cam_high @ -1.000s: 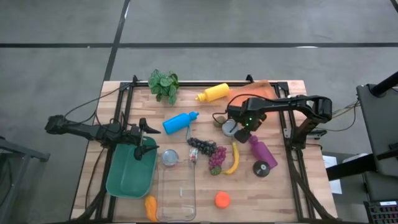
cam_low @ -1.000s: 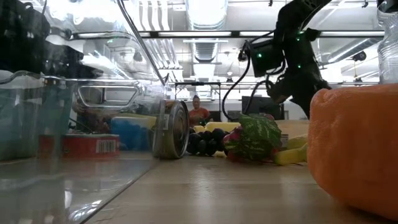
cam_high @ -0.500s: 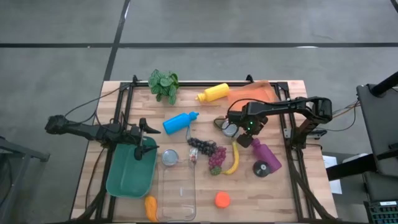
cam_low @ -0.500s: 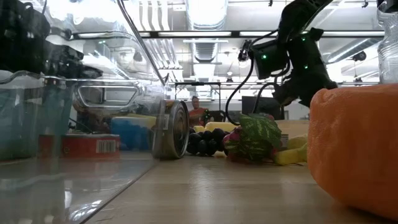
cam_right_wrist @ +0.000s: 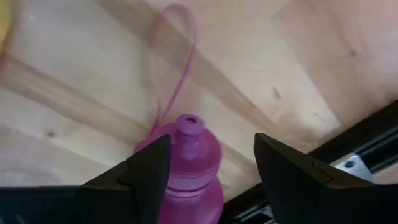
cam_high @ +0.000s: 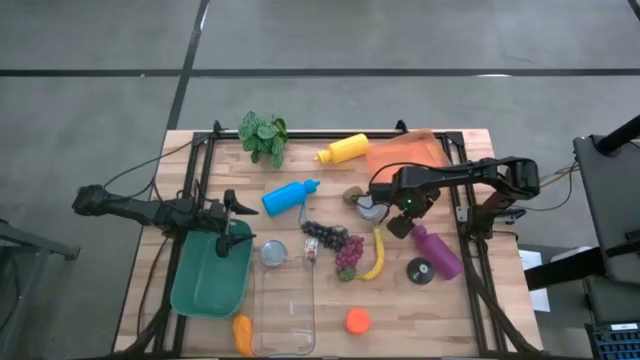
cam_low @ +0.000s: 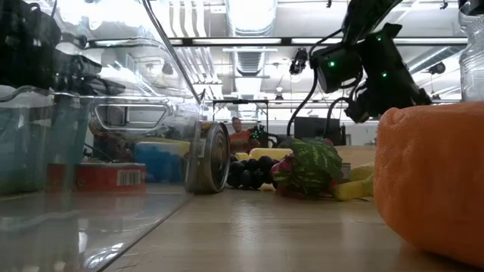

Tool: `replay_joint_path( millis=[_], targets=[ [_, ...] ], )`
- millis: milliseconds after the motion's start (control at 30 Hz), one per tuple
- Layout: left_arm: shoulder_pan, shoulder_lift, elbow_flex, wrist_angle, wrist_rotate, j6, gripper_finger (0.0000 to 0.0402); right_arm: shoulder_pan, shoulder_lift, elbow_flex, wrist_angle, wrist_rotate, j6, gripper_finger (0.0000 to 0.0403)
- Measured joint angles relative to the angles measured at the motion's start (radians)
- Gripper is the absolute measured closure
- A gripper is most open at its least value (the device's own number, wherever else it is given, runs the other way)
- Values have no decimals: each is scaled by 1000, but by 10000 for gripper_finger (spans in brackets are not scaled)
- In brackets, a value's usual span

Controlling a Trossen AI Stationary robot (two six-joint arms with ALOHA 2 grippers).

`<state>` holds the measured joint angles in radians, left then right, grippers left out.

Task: Pick & Place Food Item
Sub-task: Put the purple tumbler into the orange bin

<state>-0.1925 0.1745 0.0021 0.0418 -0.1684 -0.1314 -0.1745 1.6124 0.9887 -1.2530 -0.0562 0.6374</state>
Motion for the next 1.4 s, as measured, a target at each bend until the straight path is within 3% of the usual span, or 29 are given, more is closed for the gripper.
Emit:
replay_joint_path(
  millis=[800, 1033, 1133, 1400],
  targets=[
    [0, 0, 0, 0, 0, 0, 66, 0, -18, -62, -24, 176, 119, 175],
    [0, 0, 0, 0, 0, 0, 66, 0, -53, 2, -27, 191, -24, 175],
    [0, 0, 0, 0, 0, 0, 66, 0, -82, 51, -15, 150, -101, 175],
    [0, 0, 0, 0, 0, 0, 66, 0, -106, 109, 119, -100, -231, 175]
  ],
)
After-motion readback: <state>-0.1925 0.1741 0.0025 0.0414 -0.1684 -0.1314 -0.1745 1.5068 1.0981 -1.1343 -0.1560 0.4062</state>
